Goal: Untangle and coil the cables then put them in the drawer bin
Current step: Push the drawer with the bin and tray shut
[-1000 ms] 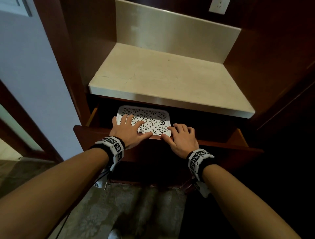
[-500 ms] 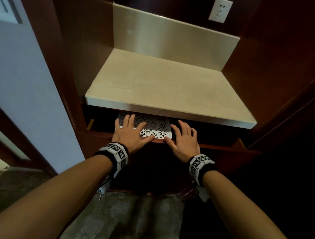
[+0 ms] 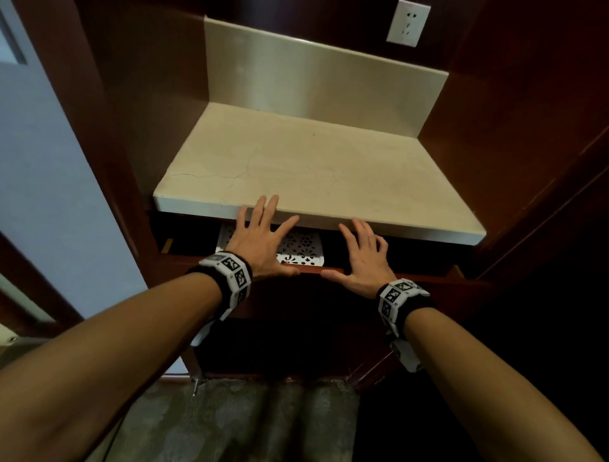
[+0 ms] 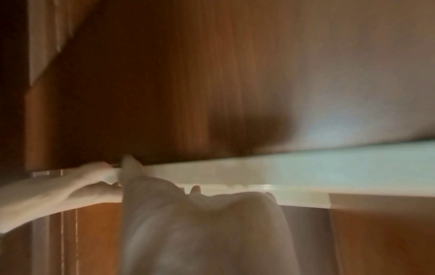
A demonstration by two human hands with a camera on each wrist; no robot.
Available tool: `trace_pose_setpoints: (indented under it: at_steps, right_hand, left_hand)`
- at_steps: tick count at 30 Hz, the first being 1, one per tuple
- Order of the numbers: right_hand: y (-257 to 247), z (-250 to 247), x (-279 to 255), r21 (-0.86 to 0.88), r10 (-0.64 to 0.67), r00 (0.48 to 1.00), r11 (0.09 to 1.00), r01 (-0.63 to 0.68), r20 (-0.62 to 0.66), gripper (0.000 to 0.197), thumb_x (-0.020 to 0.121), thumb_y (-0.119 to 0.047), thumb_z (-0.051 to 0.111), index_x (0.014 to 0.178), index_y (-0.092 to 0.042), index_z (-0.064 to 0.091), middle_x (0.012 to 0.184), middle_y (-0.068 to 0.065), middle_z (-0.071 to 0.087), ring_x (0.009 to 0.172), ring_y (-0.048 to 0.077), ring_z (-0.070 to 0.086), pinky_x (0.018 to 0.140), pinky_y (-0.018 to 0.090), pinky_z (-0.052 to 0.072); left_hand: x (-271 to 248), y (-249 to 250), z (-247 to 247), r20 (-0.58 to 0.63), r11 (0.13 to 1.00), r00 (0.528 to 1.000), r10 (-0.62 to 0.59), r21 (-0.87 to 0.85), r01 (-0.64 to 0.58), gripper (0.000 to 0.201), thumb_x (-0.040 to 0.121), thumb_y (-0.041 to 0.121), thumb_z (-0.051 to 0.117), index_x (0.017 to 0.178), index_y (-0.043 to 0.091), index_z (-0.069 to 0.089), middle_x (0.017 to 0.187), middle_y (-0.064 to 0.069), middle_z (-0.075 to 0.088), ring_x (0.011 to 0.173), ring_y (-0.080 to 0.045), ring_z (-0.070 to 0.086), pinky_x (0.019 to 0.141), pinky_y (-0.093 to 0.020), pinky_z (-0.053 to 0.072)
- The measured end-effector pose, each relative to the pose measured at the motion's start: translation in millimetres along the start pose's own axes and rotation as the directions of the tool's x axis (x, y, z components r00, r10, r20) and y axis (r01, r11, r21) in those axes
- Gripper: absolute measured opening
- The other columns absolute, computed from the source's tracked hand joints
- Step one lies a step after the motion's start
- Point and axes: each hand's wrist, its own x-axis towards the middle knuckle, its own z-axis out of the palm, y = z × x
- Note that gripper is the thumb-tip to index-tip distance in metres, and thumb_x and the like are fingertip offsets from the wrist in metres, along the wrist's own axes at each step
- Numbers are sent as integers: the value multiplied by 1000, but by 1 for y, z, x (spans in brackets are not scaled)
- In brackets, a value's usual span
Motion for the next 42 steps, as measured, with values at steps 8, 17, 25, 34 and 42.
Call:
trace_pose_setpoints:
  at_steps: [8,17,25,34,42]
  right_hand:
    - [44,-20,13,-99,-75,987,991,89,144,126,65,-90,44,154,-19,-11,160,7,-23,147,23,-23,118,52,-4]
    - [49,-11,22,-104,-95,995,990,94,-5,129,62,-95,38,155,-13,0,160,4,4,148,23,-1,117,51,4]
    - [45,-7,29,-110,-106,980,990,88,-170,96,76,-77,52,147,-16,26,142,9,32,134,29,25,111,53,17]
    - [58,-16,41,-156,-186,966,975,158,-181,78,75,-56,69,137,-21,39,130,7,40,123,27,35,103,48,29]
    - [54,-2,42,-130,-150,920,986,109,-362,64,62,-41,81,117,-17,58,109,10,54,102,31,52,88,49,42]
  left_hand:
    - [37,22,-26,262,999,964,42,-7,-42,135,62,75,70,150,28,-20,156,-17,-29,145,-36,-21,116,-60,-4]
    - [36,22,-19,209,1000,978,2,18,-6,124,69,75,63,151,30,-18,159,-10,-20,147,-33,-15,114,-62,0]
    - [36,25,-7,36,999,999,-36,15,35,95,85,67,51,152,33,-7,161,-7,-7,148,-29,-5,115,-58,6]
    - [42,33,-8,-109,991,985,-132,-41,129,74,84,58,60,145,36,23,150,-3,23,141,-23,18,112,-54,17]
    - [45,40,-5,-203,984,963,-175,-47,169,59,86,50,61,135,36,32,135,-2,34,127,-23,31,105,-54,24]
